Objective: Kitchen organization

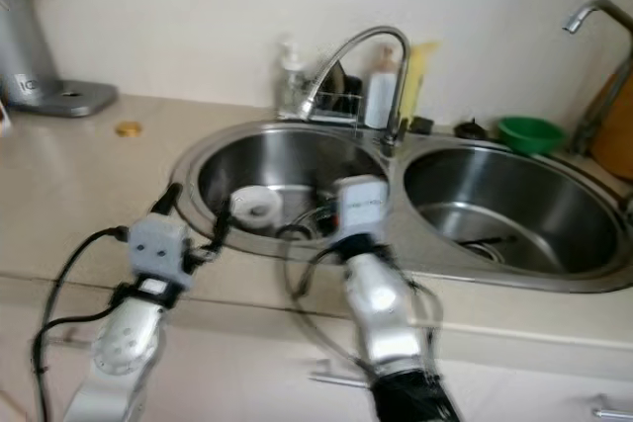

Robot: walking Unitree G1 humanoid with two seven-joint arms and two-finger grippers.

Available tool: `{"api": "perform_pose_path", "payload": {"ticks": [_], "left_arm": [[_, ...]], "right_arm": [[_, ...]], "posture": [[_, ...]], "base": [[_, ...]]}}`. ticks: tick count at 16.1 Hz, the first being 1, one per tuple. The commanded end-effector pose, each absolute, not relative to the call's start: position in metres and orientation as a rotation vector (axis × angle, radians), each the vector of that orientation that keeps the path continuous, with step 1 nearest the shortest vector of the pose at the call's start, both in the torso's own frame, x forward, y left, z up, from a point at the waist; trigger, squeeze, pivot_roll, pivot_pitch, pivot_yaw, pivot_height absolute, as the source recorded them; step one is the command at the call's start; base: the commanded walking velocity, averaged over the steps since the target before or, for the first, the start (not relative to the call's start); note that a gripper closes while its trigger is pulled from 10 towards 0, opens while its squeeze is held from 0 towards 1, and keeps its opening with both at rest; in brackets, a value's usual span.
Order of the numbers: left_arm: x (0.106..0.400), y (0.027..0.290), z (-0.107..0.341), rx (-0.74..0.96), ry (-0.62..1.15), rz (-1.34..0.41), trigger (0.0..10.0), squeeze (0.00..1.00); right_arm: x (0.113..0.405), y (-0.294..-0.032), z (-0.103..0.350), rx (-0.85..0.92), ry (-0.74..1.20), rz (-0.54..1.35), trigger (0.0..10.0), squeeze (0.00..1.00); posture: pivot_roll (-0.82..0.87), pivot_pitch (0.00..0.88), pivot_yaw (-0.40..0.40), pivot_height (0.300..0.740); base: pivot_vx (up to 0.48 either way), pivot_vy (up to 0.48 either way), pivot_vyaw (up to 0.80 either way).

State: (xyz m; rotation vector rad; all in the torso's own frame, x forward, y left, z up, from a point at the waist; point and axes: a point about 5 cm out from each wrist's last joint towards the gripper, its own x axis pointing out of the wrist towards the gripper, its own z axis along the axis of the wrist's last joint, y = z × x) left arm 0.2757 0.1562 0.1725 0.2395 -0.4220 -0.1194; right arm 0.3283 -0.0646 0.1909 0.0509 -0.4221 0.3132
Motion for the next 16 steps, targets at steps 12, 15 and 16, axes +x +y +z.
{"api": "perform_pose_path", "payload": {"ticks": [12,15,16], "left_arm": [[0.2712,0.1453,0.1816,0.236,-0.494,-0.161,10.0,0.00],[0.2721,0.1446,0.1806,0.239,-0.485,-0.165,10.0,0.00],[0.2725,0.1443,0.1805,0.238,-0.483,-0.167,10.0,0.00]], "right_arm": [[0.3248,-0.0816,0.1992,-0.005,-0.452,0.256,10.0,0.00],[0.3245,-0.0840,0.2004,-0.006,-0.456,0.243,10.0,0.00],[0.3243,-0.0842,0.2013,-0.013,-0.461,0.241,10.0,0.00]], "posture": [[0.07,0.000,-0.033,0.740],[0.06,0.000,-0.033,0.740],[0.06,0.000,-0.033,0.740]], "base": [[-0.041,0.049,-0.19],[0.000,-0.257,-0.80],[0.000,-0.469,-0.80]]}}
